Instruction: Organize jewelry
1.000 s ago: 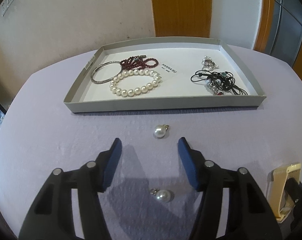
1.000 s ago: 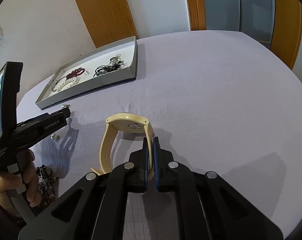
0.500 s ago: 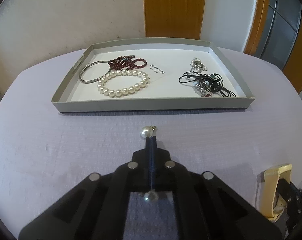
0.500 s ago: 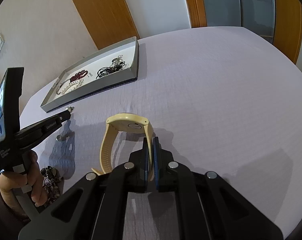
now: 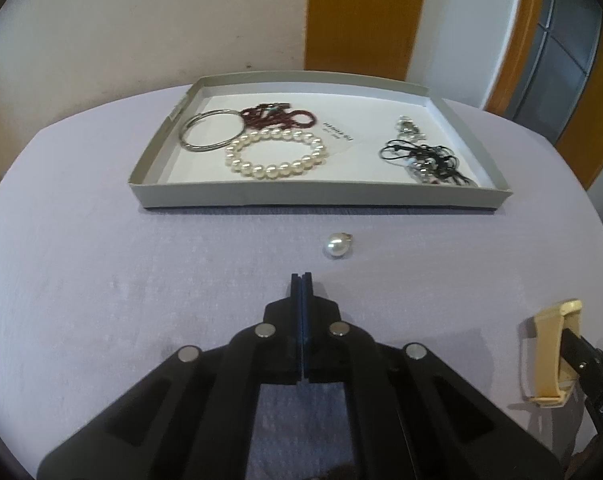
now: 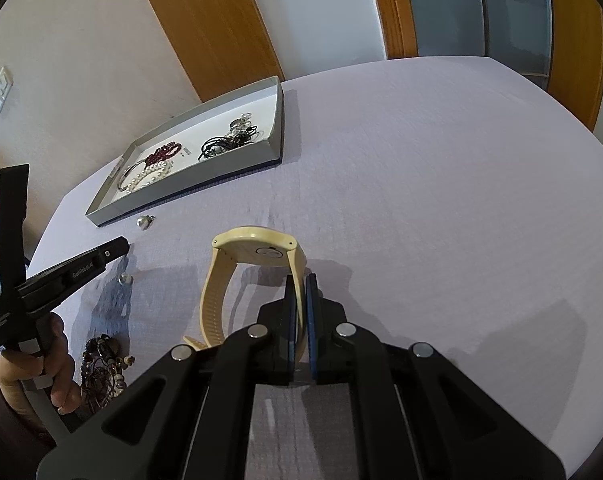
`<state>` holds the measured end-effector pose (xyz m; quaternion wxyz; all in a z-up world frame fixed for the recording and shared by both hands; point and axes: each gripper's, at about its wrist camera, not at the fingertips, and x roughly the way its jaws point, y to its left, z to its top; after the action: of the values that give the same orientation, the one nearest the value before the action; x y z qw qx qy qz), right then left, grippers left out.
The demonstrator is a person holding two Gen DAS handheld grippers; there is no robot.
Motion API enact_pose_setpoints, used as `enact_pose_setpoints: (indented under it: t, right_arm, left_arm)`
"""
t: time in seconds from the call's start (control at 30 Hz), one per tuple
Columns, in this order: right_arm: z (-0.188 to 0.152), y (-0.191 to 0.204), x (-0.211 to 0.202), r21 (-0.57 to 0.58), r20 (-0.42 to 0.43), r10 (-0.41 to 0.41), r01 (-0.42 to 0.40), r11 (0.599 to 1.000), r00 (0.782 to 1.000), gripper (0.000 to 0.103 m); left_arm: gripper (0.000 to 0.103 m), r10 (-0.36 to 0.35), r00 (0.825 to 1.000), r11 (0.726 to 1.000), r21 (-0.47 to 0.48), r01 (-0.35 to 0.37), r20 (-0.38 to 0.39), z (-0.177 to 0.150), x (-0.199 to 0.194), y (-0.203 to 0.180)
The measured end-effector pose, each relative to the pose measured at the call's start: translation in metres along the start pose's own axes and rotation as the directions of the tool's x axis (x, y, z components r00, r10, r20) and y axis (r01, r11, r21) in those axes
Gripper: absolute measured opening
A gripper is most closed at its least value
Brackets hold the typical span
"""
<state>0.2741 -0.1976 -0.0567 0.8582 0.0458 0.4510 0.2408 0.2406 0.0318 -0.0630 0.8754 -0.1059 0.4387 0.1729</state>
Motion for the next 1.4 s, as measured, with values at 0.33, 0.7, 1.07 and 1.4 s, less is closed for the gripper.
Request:
enact_pose_setpoints:
  t: [0.33, 0.7, 1.07, 1.4]
  right_arm:
    - [0.002, -0.002, -0.002, 0.009, 0.001, 0.014, -0.014, 1.0, 1.0, 0.005]
    - [0.003, -0.004, 0.0, 0.017, 0.001, 0.021, -0.021, 1.0, 1.0, 0.005]
    - [0.004, -0.004, 0.0, 0.019, -0.001, 0.017, -0.017, 1.0, 1.0, 0.005]
    - [0.006, -0.001, 0.0, 0.009, -0.001, 0.021, -0.021, 1.0, 1.0, 0.005]
  left_arm:
    - [0.031, -0.003, 1.0, 0.999, 0.042, 0.002, 0.023, 0.006, 0.001, -0.02]
    - [0.031, 0.047, 0.999, 0.998, 0.037, -0.047, 0.001, 0.017, 0.017, -0.028]
    - [0.013, 0.014, 1.0, 1.0, 0.014, -0.014, 0.005, 0.018, 0.013, -0.023]
    - [0.013, -0.018, 1.0, 1.0, -0.005, 0.018, 0.008, 0.013, 0.004, -0.003]
